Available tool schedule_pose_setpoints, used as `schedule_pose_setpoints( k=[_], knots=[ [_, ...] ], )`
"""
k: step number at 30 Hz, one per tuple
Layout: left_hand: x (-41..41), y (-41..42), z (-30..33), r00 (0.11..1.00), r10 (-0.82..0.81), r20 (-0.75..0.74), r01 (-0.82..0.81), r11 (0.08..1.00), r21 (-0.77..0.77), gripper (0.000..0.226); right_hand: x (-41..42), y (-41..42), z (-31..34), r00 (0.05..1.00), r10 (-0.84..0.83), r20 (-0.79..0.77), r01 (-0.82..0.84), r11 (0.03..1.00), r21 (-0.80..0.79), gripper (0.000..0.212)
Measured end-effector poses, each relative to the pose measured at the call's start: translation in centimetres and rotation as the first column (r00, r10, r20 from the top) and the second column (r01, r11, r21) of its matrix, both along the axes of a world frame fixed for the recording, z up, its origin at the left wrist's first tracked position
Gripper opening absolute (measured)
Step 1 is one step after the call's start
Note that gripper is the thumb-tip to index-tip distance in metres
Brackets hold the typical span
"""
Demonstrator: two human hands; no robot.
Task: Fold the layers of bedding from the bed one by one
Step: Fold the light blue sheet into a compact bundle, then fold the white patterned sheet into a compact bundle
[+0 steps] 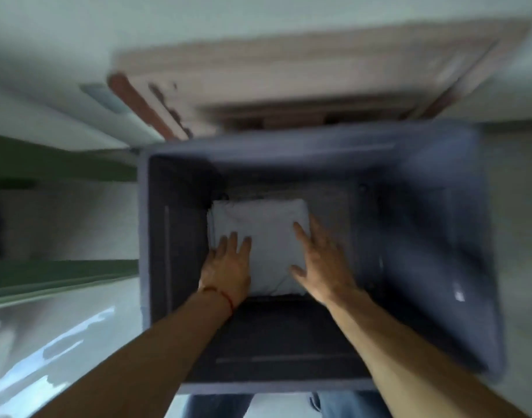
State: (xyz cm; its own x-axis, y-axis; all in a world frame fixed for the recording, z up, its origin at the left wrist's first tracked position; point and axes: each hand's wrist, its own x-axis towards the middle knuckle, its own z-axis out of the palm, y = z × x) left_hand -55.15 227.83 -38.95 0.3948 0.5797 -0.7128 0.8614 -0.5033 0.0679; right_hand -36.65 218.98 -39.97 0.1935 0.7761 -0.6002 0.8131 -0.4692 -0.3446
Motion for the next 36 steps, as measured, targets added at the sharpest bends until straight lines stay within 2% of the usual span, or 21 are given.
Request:
schedule_pose_setpoints(
  k=[2,4,5,7,10,12,13,15,17,18,21,26,30,36],
  knots=[
    [1.5,-1.4,7.8,0.981,0.127,0.146,-0.119,0.991,-0.065,0.076,0.4,-1.3,7.1,0.989,-0.125,-0.074,0.131,0.988,0.084,0.083],
    [3.5,-1.9,17.3,0.93,0.193,0.312,-0.149,0.976,-0.158,0.075,1.5,-2.4,16.7,0.964,-0.247,-0.101,0.259,0.956,0.134,0.074],
    [3.7,-2.4,20.2,0.897,0.232,0.376,-0.159,0.963,-0.217,0.075,1.3,-3.1,19.3,0.945,-0.307,-0.115,0.322,0.933,0.158,0.071],
    [5.6,-2.4,27.9,0.846,0.223,0.485,-0.093,0.956,-0.277,0.073,2.2,-4.1,27.0,0.886,-0.42,-0.196,0.459,0.855,0.243,0.069],
    [8.7,-2.2,39.8,0.809,0.136,0.571,-0.014,0.977,-0.214,0.069,3.7,-6.1,39.6,0.82,-0.509,-0.262,0.57,0.762,0.306,0.066],
    [11.7,-2.7,47.5,0.75,0.1,0.654,0.009,0.987,-0.161,0.06,5.2,-9.1,47.5,0.767,-0.585,-0.265,0.641,0.674,0.367,0.061],
    [12.6,-2.9,49.5,0.741,0.12,0.661,-0.005,0.985,-0.173,0.053,5.5,-10.0,49.3,0.747,-0.609,-0.268,0.662,0.644,0.383,0.056],
    [16.0,-4.8,55.2,0.666,0.065,0.743,0.076,0.985,-0.154,0.043,6.7,-13.6,55.7,0.662,-0.7,-0.269,0.727,0.513,0.456,0.047],
    [18.8,-7.2,59.6,0.598,0.083,0.797,0.145,0.967,-0.21,0.037,7.1,-16.9,60.2,0.585,-0.761,-0.281,0.763,0.398,0.509,0.043],
    [20.9,-9.9,62.2,0.568,0.068,0.82,0.23,0.944,-0.238,0.035,7.3,-20.1,62.9,0.512,-0.814,-0.276,0.78,0.307,0.545,0.042],
    [25.1,-16.0,67.1,0.51,0.034,0.86,0.399,0.876,-0.272,0.034,8.2,-26.0,67.8,0.375,-0.888,-0.265,0.76,0.131,0.637,0.04],
    [31.4,-27.3,72.7,0.324,-0.133,0.937,0.645,0.756,-0.116,0.033,11.5,-37.1,72.8,0.159,-0.935,-0.318,0.668,-0.135,0.732,0.025],
    [37.0,-37.8,75.6,0.222,-0.209,0.952,0.758,0.651,-0.034,0.034,15.0,-46.8,73.8,0.034,-0.918,-0.394,0.64,-0.283,0.714,0.035],
    [44.7,-54.2,77.3,0.222,-0.237,0.946,0.837,0.543,-0.06,0.035,19.4,-62.1,74.8,-0.144,-0.896,-0.42,0.562,-0.423,0.71,0.04]
  ],
)
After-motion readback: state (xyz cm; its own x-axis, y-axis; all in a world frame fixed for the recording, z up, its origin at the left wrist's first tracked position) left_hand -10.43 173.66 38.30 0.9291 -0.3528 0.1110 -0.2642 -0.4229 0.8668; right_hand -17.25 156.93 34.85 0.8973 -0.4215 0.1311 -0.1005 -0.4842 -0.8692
